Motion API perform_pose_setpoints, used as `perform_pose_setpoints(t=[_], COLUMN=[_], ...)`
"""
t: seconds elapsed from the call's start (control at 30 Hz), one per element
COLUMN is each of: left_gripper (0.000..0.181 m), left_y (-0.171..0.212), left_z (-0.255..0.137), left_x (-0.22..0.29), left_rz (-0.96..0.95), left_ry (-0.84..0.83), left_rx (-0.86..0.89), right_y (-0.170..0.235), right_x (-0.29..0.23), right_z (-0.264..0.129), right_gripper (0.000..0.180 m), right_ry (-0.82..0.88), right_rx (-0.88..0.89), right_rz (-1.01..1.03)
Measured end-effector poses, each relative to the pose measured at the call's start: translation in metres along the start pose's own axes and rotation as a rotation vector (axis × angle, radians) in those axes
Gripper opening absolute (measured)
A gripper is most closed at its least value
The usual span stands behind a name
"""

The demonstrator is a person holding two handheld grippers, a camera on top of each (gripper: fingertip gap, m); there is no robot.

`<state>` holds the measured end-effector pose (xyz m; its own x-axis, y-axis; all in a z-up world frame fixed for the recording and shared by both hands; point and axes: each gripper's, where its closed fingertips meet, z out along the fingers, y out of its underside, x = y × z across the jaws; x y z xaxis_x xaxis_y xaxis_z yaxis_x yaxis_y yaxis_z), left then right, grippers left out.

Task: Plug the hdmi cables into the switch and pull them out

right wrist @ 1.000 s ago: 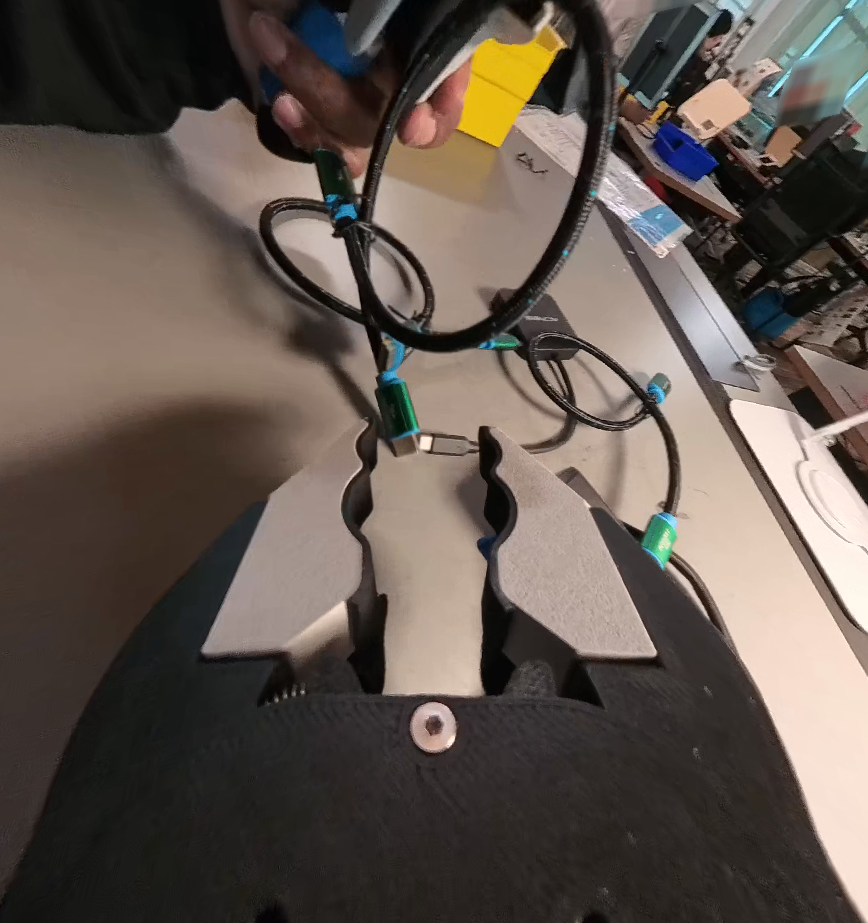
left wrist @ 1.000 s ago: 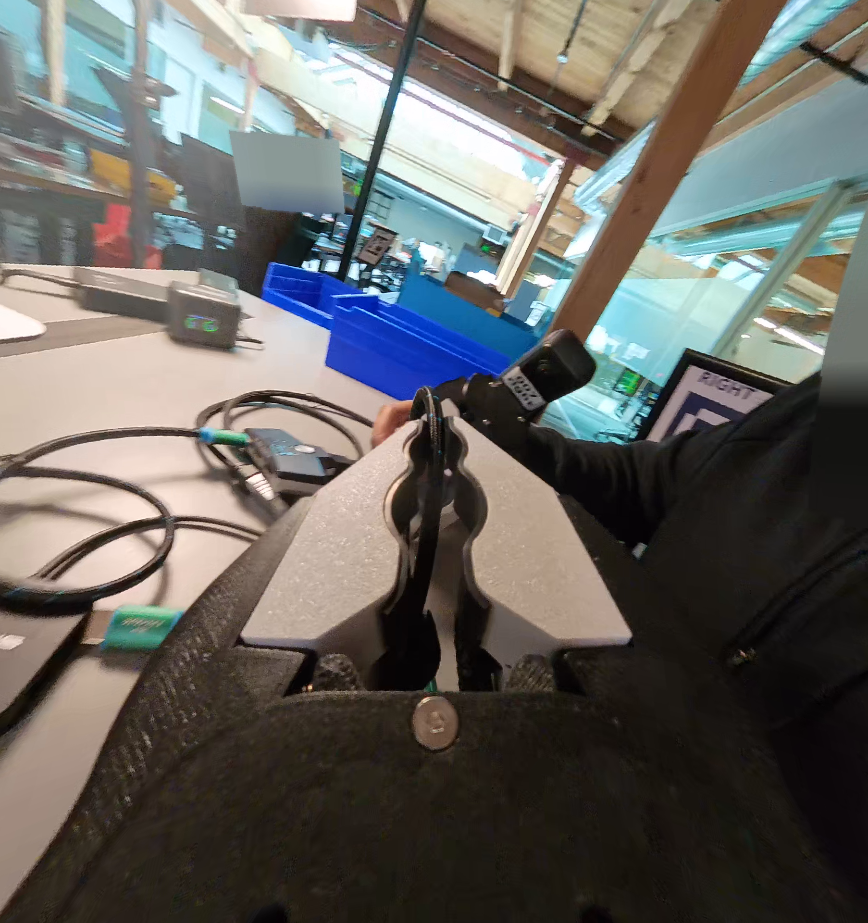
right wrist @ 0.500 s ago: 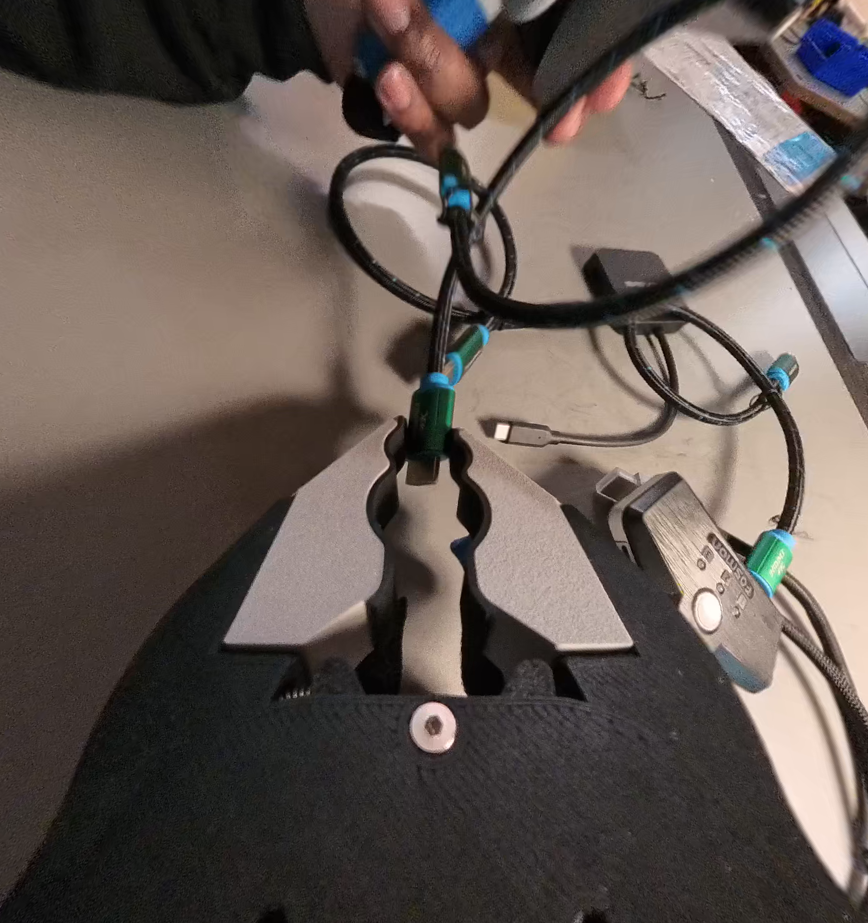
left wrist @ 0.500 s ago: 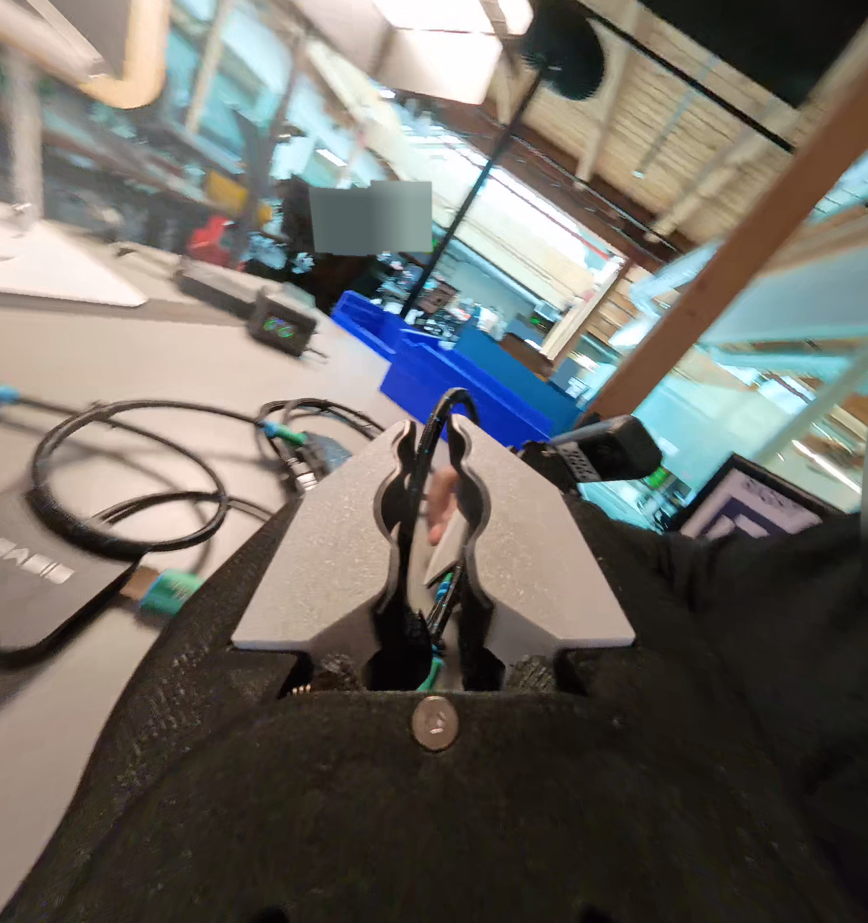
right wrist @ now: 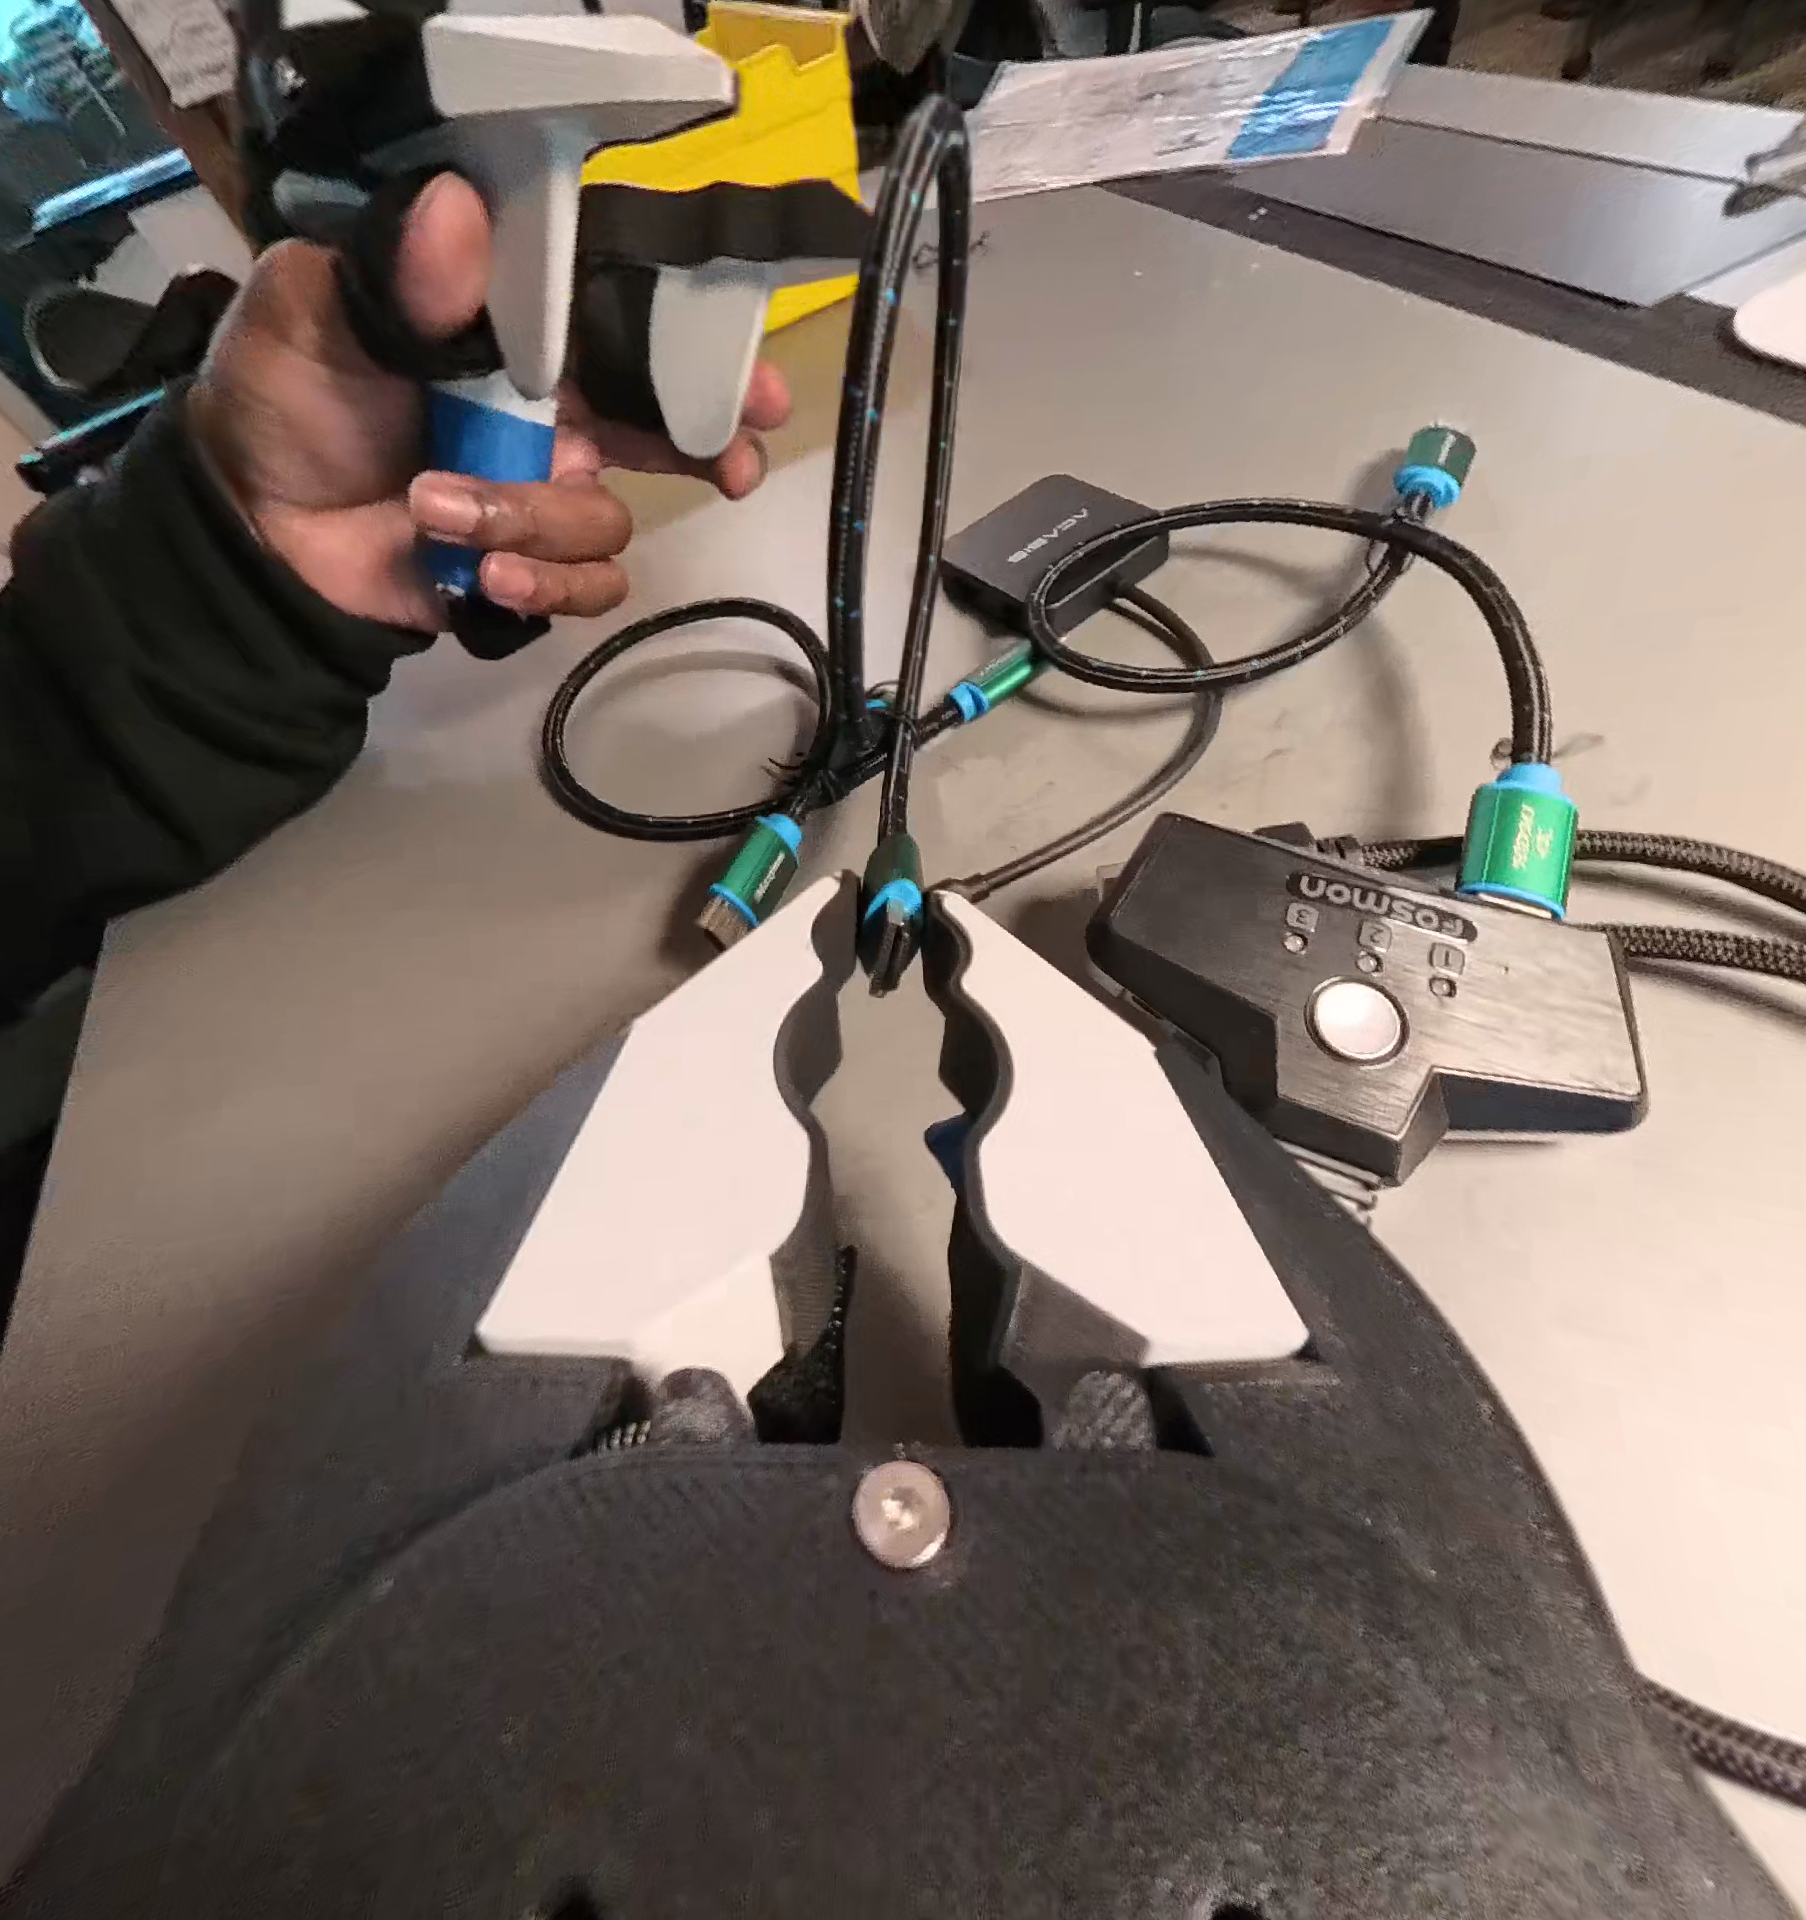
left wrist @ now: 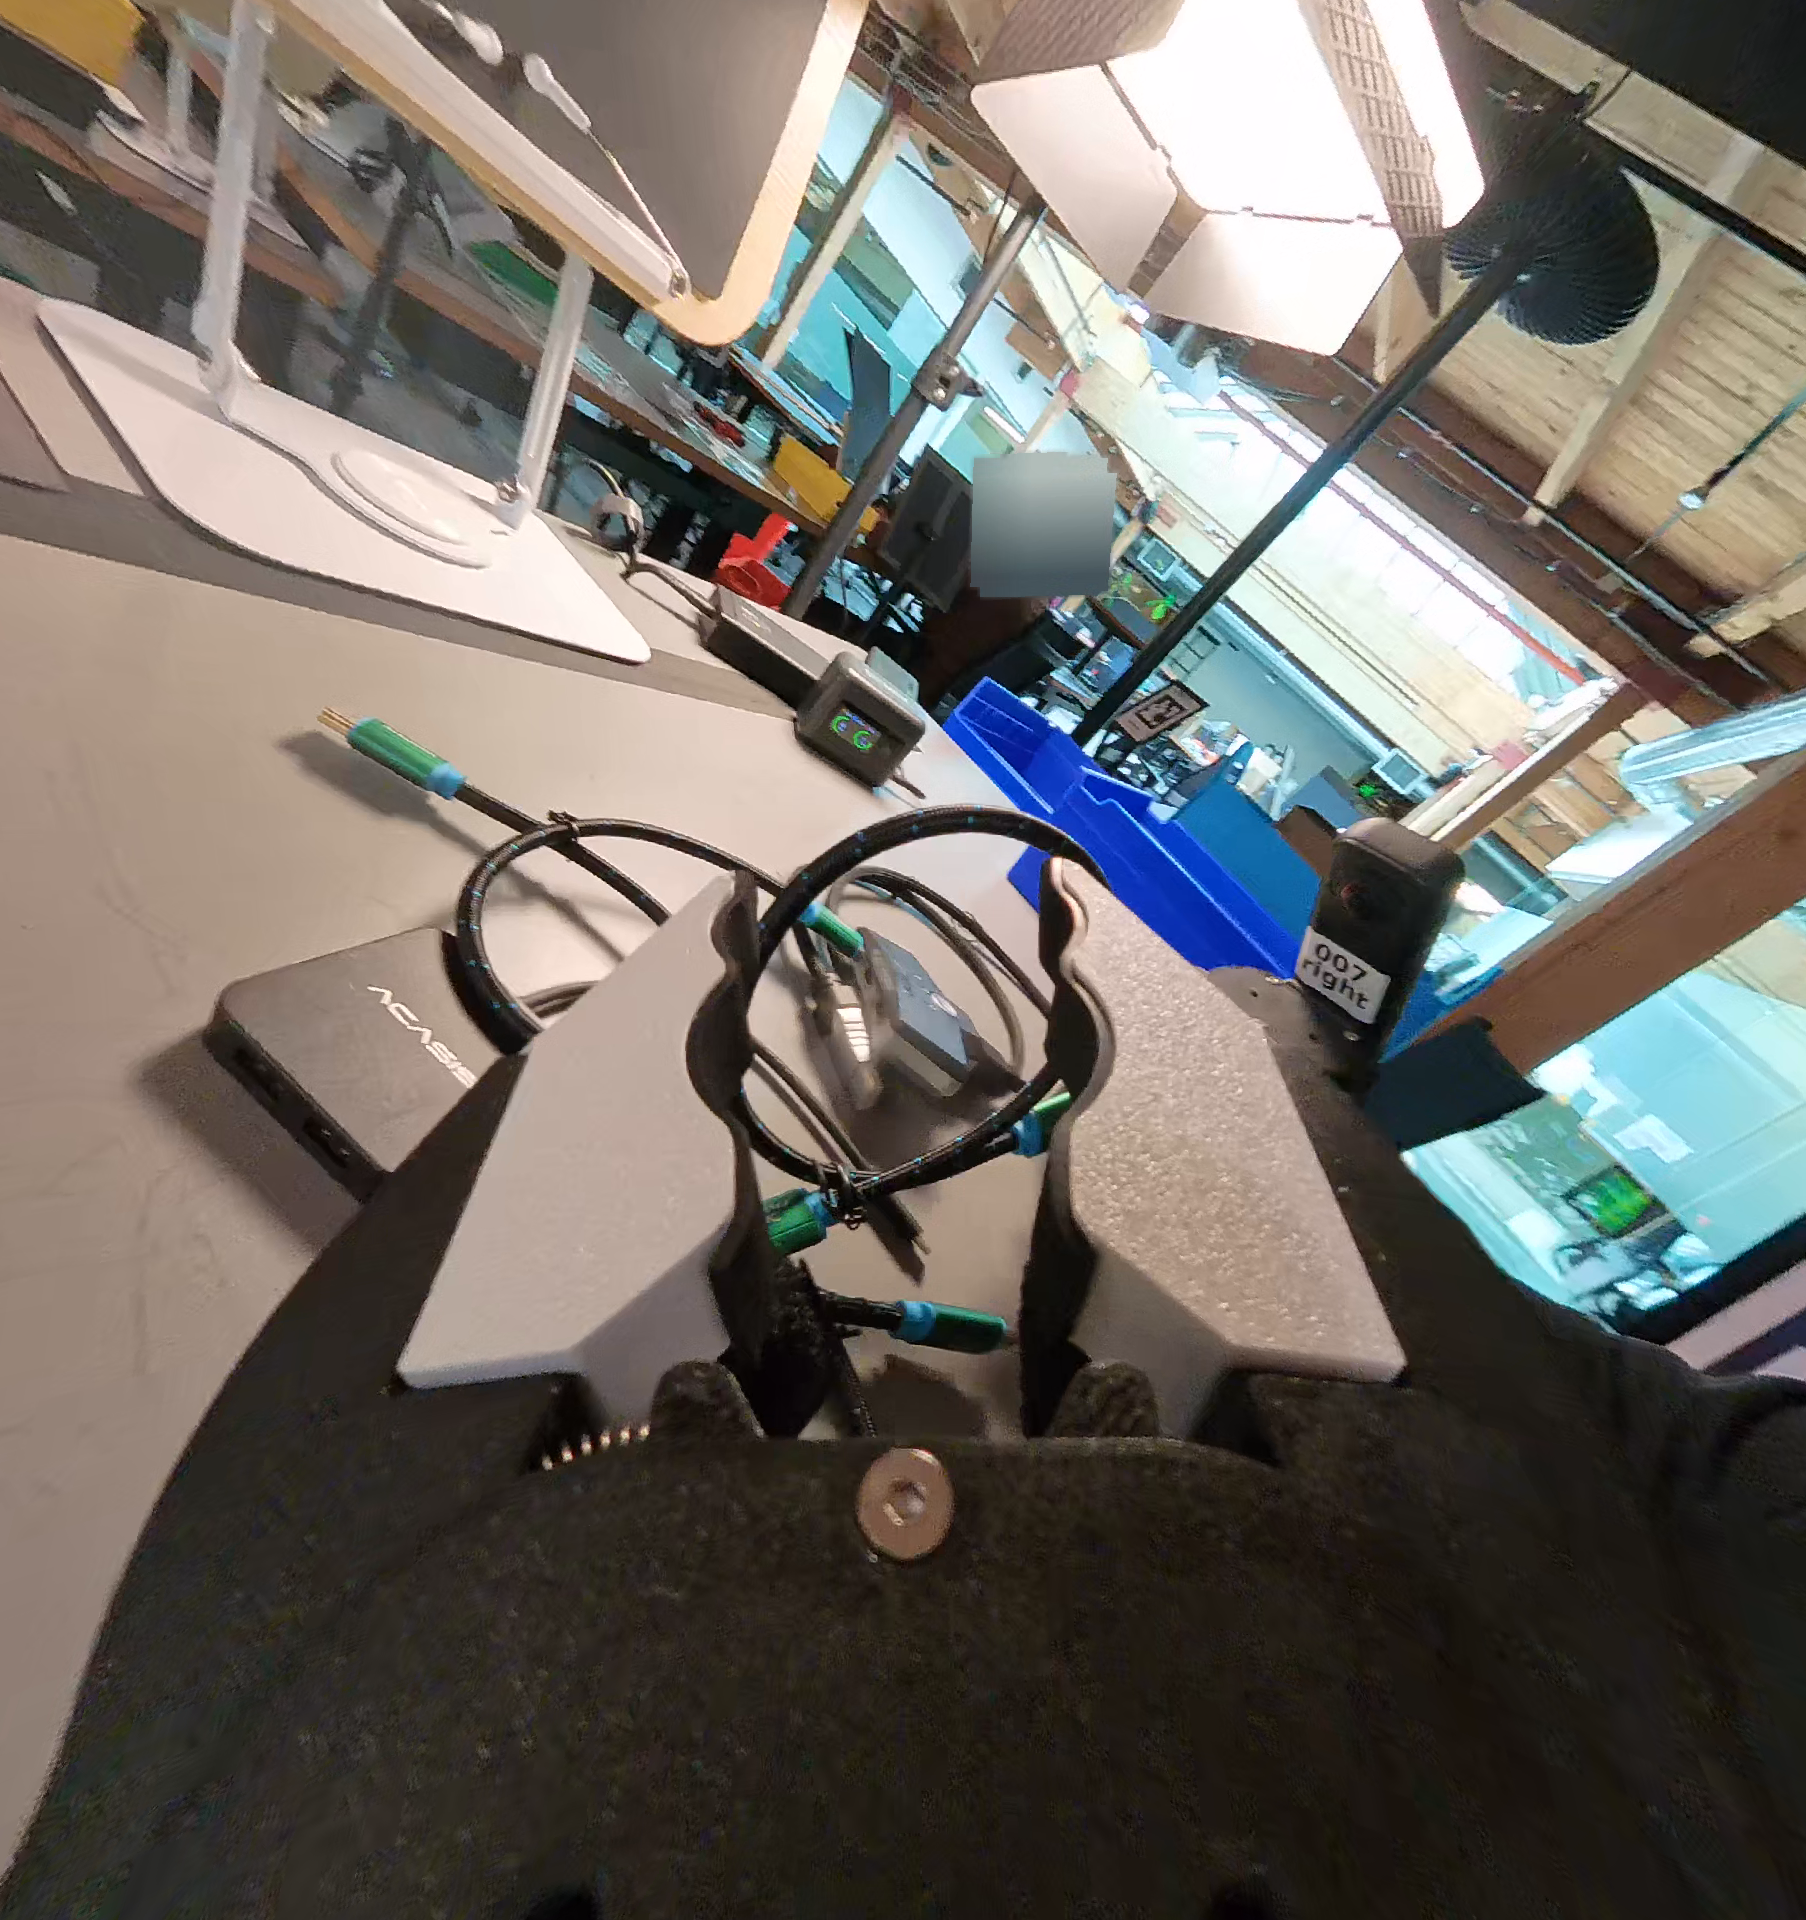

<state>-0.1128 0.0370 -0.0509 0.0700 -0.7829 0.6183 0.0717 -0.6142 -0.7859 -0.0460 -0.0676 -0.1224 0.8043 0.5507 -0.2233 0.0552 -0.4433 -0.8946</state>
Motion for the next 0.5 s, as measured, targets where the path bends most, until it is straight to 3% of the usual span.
perform_pose_setpoints(t=[0.13, 0.2, 0.3, 0.5], left_gripper=[0.049, 0.039, 0.041, 0.044], left_y=[-0.004, 0.012, 0.056, 0.121], left_z=[-0.002, -0.001, -0.004, 0.015], left_x=[0.012, 0.048, 0.096, 0.118], left_rz=[0.085, 0.122, 0.036, -0.134], left_ry=[0.034, 0.226, 0.501, 0.541], left_rx=[0.008, -0.083, -0.311, -0.578], right_y=[-0.002, -0.005, -0.009, -0.016], right_x=[0.006, 0.008, 0.009, 0.011], right_z=[-0.001, -0.003, -0.004, -0.005], right_gripper=[0.012, 0.011, 0.011, 0.011], right_ry=[-0.003, -0.011, -0.033, -0.054], right_rx=[0.024, 0.045, 0.083, 0.146], right_rz=[0.086, 0.127, 0.189, 0.281])
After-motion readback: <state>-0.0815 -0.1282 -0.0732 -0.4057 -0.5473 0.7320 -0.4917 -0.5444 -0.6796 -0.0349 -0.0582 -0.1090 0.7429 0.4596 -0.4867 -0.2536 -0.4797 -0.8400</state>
